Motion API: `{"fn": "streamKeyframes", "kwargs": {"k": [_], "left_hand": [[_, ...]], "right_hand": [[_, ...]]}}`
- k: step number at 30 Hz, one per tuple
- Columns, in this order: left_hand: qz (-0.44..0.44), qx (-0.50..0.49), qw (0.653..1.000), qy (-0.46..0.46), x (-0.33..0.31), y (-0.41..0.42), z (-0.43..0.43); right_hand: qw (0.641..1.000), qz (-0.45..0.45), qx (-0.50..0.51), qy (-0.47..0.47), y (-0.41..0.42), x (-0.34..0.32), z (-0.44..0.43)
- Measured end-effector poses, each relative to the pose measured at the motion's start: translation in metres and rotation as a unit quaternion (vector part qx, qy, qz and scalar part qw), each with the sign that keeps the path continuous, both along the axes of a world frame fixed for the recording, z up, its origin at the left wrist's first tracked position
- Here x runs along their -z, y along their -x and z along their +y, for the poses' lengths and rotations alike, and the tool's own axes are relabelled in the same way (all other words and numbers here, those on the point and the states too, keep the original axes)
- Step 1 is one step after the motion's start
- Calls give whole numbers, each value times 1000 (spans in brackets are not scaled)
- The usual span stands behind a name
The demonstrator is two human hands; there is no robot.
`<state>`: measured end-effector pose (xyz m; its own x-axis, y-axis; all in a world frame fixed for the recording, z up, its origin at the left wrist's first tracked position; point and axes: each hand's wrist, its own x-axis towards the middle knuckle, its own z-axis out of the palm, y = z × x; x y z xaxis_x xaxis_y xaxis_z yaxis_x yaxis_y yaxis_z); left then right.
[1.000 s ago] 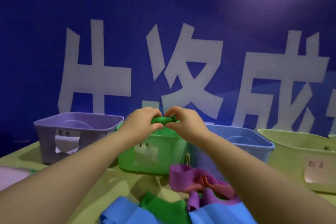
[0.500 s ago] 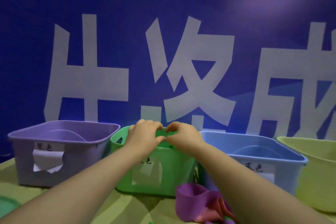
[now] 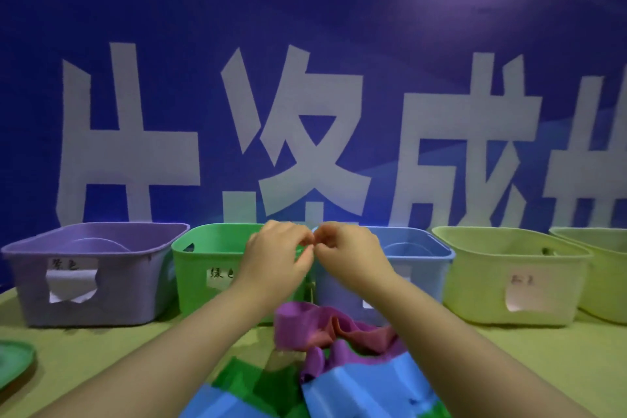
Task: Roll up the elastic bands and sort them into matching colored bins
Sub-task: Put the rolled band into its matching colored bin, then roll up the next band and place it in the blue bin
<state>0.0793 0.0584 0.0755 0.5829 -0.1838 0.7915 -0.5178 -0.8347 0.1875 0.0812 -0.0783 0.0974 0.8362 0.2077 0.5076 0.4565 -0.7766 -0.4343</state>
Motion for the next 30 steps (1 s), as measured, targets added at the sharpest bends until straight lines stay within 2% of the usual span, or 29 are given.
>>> {"fn": "streamKeyframes", "kwargs": {"k": [4,11,19,26,30], "left_hand": [[17,17,999,31,10,27,-43],[55,43,997,15,33,63,-108],[128,48,990,-23,84,82,-119],[173,33,984,-33,104,69,-118],[214,-5,971,-110,107,68,-111]], "right_hand": [[1000,-13,13,10,30,11,-40],[1000,14,11,3,63,41,-107],[999,27,-20,36,90,91,-121],[999,50,-2,17,77,104,-124],[997,74,29,24,69,107,-133]]}}
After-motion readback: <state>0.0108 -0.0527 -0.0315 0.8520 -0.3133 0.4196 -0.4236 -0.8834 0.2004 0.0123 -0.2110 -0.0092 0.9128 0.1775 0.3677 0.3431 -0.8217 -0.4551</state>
